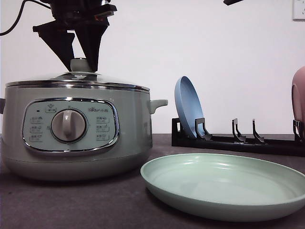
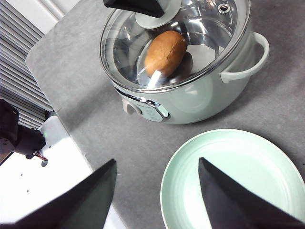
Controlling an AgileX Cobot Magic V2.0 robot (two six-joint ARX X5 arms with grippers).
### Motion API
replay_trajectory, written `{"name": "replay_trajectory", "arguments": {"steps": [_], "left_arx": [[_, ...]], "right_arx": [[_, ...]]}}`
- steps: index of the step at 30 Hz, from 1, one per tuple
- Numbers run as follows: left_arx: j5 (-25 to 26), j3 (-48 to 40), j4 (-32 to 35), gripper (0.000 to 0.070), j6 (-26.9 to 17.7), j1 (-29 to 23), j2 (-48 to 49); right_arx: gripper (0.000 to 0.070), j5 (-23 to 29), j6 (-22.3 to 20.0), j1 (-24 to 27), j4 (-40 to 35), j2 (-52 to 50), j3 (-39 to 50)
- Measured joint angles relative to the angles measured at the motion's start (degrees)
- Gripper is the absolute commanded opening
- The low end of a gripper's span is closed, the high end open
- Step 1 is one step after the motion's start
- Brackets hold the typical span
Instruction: Transfer potato from steamer to green plate
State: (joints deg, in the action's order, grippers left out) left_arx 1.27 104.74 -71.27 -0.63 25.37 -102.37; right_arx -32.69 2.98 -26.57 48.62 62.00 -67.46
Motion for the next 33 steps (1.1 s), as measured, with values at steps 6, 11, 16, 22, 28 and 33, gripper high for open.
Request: {"name": "replay_trajectory", "arguments": {"steps": [6,11,16,22,28,33], "left_arx": [[-0.06,0.14,-0.2,0.0001,-0.37,0.02,0.0],[-0.06,0.16,-0.2,0.0001,-0.39,0.0,0.0],[0.04,0.19,-0.15,0.0001,-0.56,-0.43,0.2],[0.99,0.17,-0.18,0.0001,-0.3,-1.79,2.42],[-0.67,0.16,-0.47,0.0001,-0.3,-5.31,8.26],[-3.07,0.16,-0.94,0.0001,-0.32,-8.61,11.5]], "right_arx": [[0.0339,-0.02,0.0,0.0,-0.07,0.0,0.0],[0.034,0.0,0.0,0.0,-0.07,0.0,0.0],[0.034,0.0,0.02,0.0,-0.07,0.0,0.0],[0.034,0.0,0.0,0.0,-0.1,0.0,0.0],[0.034,0.0,0.02,0.0,-0.52,0.0,0.0],[0.034,0.0,0.21,0.0,-0.53,0.0,0.0]]}}
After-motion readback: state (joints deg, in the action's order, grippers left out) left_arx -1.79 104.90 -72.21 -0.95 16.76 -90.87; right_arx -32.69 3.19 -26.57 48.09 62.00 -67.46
